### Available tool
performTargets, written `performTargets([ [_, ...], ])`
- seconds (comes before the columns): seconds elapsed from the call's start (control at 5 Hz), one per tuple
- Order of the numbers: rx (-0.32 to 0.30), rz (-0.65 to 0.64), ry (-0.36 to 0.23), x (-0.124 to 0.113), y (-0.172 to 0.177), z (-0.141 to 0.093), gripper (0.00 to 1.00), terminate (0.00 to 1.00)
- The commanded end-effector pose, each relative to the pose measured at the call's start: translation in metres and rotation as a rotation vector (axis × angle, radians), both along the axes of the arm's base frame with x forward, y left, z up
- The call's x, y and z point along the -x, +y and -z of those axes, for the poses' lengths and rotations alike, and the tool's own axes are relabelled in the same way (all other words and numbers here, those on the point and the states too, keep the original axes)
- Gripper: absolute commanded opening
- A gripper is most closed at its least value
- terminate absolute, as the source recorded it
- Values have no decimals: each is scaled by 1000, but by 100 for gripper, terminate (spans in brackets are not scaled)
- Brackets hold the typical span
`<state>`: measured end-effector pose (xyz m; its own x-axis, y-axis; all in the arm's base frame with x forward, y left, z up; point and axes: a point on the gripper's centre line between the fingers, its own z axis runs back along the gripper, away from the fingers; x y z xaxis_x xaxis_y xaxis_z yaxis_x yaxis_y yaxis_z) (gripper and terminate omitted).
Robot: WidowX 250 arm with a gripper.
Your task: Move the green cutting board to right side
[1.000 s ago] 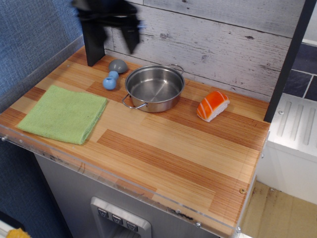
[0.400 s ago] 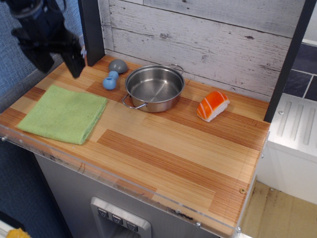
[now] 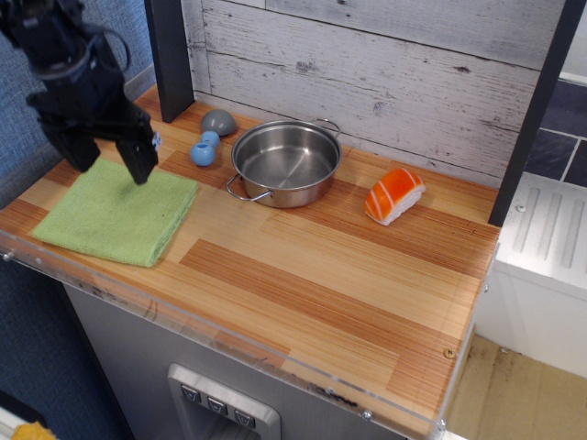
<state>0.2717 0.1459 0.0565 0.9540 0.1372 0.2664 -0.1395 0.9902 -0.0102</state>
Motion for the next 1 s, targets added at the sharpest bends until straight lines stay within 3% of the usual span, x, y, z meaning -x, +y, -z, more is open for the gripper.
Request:
performTargets([
  [0.0,-14,10,21,-9,-16,18,100,0],
  [0.4,-30,1,79,-12,-20,38,100,0],
  [0.8,-27,-25,84,-7,-16,37,100,0],
])
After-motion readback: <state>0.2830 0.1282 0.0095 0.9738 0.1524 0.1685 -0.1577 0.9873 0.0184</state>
